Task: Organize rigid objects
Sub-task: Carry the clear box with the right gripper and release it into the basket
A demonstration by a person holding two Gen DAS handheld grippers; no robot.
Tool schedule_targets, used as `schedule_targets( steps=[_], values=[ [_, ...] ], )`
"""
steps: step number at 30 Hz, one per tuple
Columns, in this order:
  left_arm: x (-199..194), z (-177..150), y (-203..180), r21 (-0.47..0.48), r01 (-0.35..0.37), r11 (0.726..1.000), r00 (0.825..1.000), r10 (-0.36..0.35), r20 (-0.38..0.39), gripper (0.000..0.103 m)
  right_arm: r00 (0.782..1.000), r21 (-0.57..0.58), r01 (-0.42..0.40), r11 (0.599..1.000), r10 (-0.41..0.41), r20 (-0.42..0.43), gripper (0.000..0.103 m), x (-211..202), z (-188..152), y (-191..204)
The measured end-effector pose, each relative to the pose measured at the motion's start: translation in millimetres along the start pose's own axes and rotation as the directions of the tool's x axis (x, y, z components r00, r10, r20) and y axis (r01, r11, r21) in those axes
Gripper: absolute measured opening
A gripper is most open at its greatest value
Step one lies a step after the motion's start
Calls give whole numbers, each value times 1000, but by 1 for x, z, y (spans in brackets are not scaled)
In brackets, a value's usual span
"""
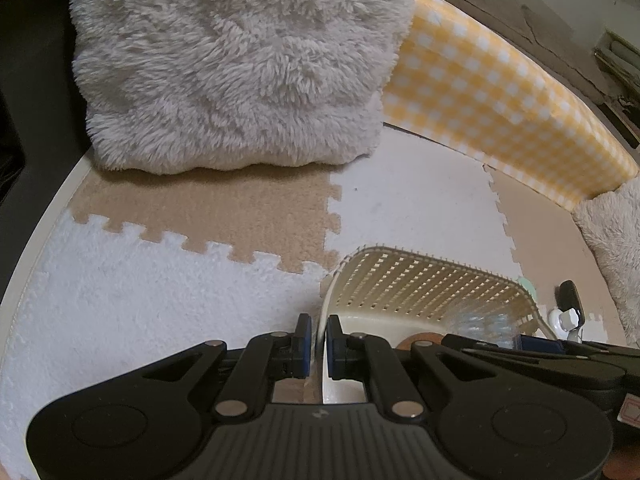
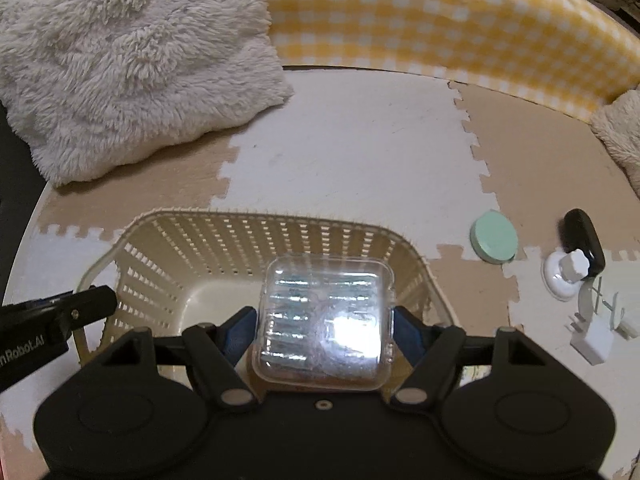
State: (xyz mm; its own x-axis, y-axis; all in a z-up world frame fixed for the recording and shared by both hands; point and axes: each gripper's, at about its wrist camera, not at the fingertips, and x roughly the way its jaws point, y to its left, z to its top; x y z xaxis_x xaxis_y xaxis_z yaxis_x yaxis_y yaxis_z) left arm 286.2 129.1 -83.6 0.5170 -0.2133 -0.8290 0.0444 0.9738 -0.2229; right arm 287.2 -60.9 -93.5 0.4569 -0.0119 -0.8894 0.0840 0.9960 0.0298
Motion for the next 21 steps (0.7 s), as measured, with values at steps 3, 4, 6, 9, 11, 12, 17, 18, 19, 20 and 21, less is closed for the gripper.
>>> schedule_targets(
  steps=[3, 4, 6, 9, 11, 12, 17, 18, 19, 20, 21],
  values=[
    [0, 0, 1, 0, 2, 1000, 1000, -2, 0, 8, 1000, 6, -12, 1000, 12, -3, 76, -1, 0, -2],
    [0, 0, 1, 2, -1, 1000, 1000, 1, 0, 8, 1000, 5, -12, 1000, 12, -4, 77, -1, 0, -1],
    [0, 0, 1, 3, -3, 1000, 1000, 3, 0, 8, 1000, 6, -19, 1000, 19, -8, 78, -1, -1, -1],
    [0, 0, 0, 5, -5, 1000, 1000, 5, -1, 8, 999, 9, -32, 999, 32, -12, 78, -3, -3, -2],
    [0, -1, 0, 6, -6, 1000, 1000, 6, -1, 8, 999, 5, -41, 999, 41, -19, 78, -3, -4, -2],
    [0, -1, 0, 6, -6, 1000, 1000, 6, -1, 8, 999, 5, -44, 999, 44, -21, 78, -4, -5, -2],
    [1, 0, -1, 9, -9, 1000, 1000, 9, -4, 8, 996, 28, -77, 997, 78, -32, 80, -11, -13, -8],
    [1, 0, -1, 10, -10, 1000, 1000, 10, -4, 8, 996, 29, -85, 996, 86, -32, 80, -13, -15, -9],
    [1, 0, -1, 11, -11, 1000, 1000, 11, -5, 8, 995, 27, -93, 995, 94, -31, 80, -15, -17, -10],
    [2, 0, 0, 12, -12, 1000, 1000, 12, -5, 8, 994, 24, -101, 995, 101, -27, 80, -18, -19, -10],
    [2, 0, -1, 13, -13, 1000, 1000, 13, -6, 8, 994, 19, -108, 994, 108, -21, 81, -22, -21, -11]
  ],
)
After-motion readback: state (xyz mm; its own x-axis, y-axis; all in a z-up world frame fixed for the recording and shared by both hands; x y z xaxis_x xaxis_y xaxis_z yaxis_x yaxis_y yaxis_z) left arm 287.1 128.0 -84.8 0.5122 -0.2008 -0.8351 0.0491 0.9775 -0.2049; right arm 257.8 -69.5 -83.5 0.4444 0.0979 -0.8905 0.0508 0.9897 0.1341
